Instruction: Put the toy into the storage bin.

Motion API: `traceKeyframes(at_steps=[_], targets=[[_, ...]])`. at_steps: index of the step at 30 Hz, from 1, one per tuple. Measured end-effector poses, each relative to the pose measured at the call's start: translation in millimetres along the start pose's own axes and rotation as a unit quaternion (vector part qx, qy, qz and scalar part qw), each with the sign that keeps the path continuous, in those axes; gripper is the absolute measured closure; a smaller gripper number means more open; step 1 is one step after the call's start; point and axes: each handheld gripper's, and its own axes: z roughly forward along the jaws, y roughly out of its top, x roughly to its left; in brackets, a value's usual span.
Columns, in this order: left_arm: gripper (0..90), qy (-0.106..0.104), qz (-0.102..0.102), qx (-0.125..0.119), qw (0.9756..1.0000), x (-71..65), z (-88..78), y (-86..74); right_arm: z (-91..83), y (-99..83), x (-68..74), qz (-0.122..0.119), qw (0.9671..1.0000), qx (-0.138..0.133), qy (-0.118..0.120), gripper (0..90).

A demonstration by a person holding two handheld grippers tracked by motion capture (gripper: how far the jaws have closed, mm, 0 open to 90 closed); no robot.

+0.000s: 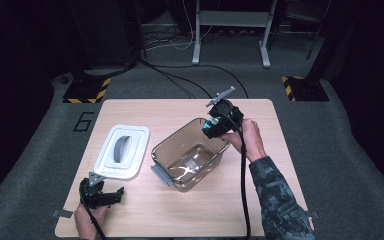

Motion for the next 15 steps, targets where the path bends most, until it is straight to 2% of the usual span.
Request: traceKeyframes(at_steps=[12,13,15], targets=[[1.4,0.001,0.003,-0.001,1.0,0.3,0.0,0.1,21.3,7.4,-9.1,0.016,0.9996,0.019,0.014,24.4],[1.3,0.001,0.003,-0.001,1.0,0.3,0.0,0.1,23.6,7.7,-10.4,0.012,0.9996,0.018,0.017,24.4],[1.4,0.001,0.003,-0.001,1.0,0.3,0.0,0.1,27.5,8.2,-10.6,0.021,0.9994,0.021,0.019,24.4]])
